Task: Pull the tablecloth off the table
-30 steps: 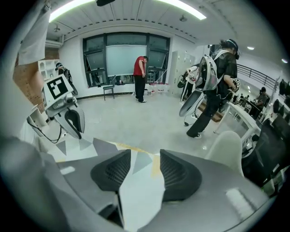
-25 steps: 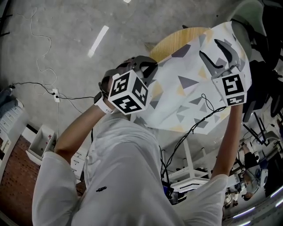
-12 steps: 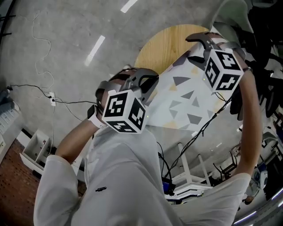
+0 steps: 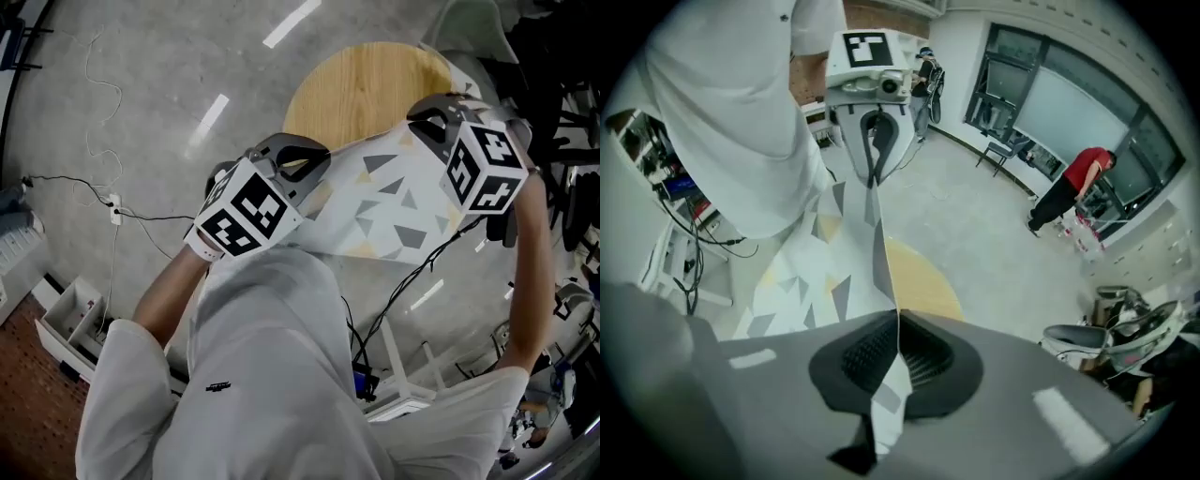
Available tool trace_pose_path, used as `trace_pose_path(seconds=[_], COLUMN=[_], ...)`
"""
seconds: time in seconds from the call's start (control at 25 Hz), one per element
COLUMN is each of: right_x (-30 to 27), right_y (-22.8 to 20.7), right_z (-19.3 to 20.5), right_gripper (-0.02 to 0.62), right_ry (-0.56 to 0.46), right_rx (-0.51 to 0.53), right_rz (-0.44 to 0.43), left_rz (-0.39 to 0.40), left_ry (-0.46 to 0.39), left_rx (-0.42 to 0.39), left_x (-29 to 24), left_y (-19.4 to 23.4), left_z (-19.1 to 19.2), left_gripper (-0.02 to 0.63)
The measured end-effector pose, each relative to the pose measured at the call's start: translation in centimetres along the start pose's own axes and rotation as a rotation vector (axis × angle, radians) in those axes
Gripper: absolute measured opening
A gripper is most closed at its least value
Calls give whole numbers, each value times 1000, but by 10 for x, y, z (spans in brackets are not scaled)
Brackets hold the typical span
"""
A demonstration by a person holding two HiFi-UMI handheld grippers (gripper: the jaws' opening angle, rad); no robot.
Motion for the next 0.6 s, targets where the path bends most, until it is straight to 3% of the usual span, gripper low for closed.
trace_pose_path(seconds=[0.12,0.44,0.6], right_x=[21,72,85], right_y=[42,135,172], right_z=[-9,-35,-63], right_gripper=[11,11,11], right_ry=[18,-49,-76], right_rx=[0,-198,-303], right_rz=[68,271,344], left_rz=[9,134,213], left_ry=[-22,-97,-127], left_rx=[1,-115,-159], left_x=[21,75,107], left_y=[-21,-58,-76], left_z=[-7,-33,-28], left_gripper=[9,9,9])
Point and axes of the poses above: the fingertips, and each gripper's own axes: x backward along the fingers, y to its left, z out of its underside, the point moved 5 cm from there along x, backward along the fingers, and after that the axes turned 12 degrees about -z, right-handed, at the moved point
